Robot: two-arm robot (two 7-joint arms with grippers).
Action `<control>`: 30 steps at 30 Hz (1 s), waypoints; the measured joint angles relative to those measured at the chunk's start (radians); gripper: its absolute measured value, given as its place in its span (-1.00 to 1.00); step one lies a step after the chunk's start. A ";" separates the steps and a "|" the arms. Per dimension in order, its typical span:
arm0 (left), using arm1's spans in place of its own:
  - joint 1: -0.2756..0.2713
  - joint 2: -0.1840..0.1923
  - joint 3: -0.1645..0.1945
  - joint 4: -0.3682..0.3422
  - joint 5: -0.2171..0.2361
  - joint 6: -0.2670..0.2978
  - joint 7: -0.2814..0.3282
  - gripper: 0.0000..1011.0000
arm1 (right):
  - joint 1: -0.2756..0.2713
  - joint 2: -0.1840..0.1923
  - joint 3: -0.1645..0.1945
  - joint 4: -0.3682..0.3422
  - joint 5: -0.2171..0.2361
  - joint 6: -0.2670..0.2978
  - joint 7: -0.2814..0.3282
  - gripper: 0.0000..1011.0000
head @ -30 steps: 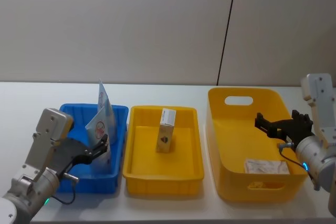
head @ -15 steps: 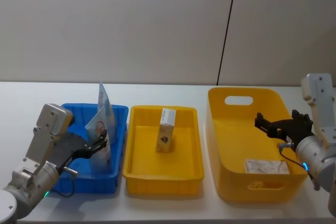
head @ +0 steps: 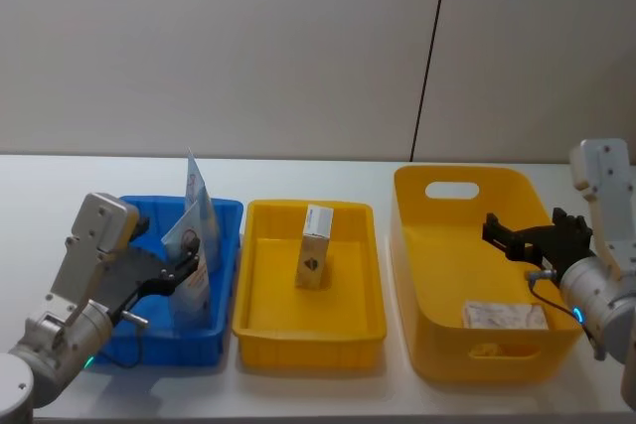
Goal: Bimanual collaborative sorting of washing and personal care products
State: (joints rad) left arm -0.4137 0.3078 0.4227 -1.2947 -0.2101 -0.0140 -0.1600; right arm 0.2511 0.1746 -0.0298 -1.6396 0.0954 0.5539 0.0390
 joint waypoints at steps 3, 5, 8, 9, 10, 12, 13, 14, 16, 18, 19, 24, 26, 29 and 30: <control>-0.002 -0.001 0.000 0.003 0.001 -0.002 -0.001 0.49 | 0.000 0.000 0.000 0.000 0.000 0.000 0.000 0.99; -0.003 -0.001 0.000 0.005 0.001 -0.003 -0.002 0.34 | 0.000 0.000 0.000 0.000 0.000 0.000 0.000 0.99; -0.005 -0.002 0.000 0.007 0.002 -0.004 -0.004 0.16 | 0.000 0.000 0.000 0.000 0.000 0.000 0.000 0.99; -0.005 -0.002 0.000 0.008 0.002 -0.004 -0.004 0.06 | 0.000 0.000 0.000 0.000 0.000 0.000 0.000 0.99; -0.005 -0.002 0.000 0.008 0.002 -0.004 -0.004 0.02 | 0.000 0.000 0.000 0.000 0.000 0.000 0.000 0.99; -0.006 -0.002 0.000 0.010 0.002 -0.005 -0.005 -0.13 | 0.000 0.000 0.000 0.000 0.000 0.000 0.000 0.99; -0.006 -0.002 0.000 0.010 0.002 -0.005 -0.005 -0.22 | 0.000 0.000 0.000 0.000 0.000 0.000 0.000 0.99; -0.007 -0.002 0.000 0.010 0.002 -0.005 -0.005 -0.25 | 0.000 0.000 0.000 0.000 0.000 0.000 0.000 0.99; -0.007 -0.002 0.000 0.011 0.003 -0.006 -0.005 -0.39 | 0.000 0.000 0.000 0.000 0.000 0.000 0.000 0.99; -0.008 -0.003 0.000 0.012 0.003 -0.006 -0.005 -0.50 | 0.000 0.000 0.000 0.000 0.000 0.000 0.000 0.99; -0.008 -0.003 0.000 0.012 0.003 -0.006 -0.006 -0.58 | 0.000 0.000 0.000 0.000 0.000 0.000 0.000 0.99; -0.008 -0.003 0.000 0.013 0.003 -0.007 -0.006 -0.71 | 0.000 0.000 0.000 0.000 0.000 0.000 0.000 0.99; -0.008 -0.003 0.000 0.013 0.003 -0.007 -0.007 -0.74 | 0.000 0.000 0.000 0.000 0.000 0.000 0.000 0.99; -0.009 -0.003 0.000 0.014 0.003 -0.008 -0.007 -0.77 | 0.000 0.000 0.000 0.000 0.000 0.000 0.000 0.99; -0.009 -0.003 0.000 0.014 0.003 -0.008 -0.007 -0.78 | 0.000 0.000 0.000 0.000 0.000 0.000 0.000 0.99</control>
State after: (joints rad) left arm -0.4225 0.3044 0.4231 -1.2810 -0.2067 -0.0217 -0.1671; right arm 0.2511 0.1746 -0.0297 -1.6397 0.0954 0.5539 0.0389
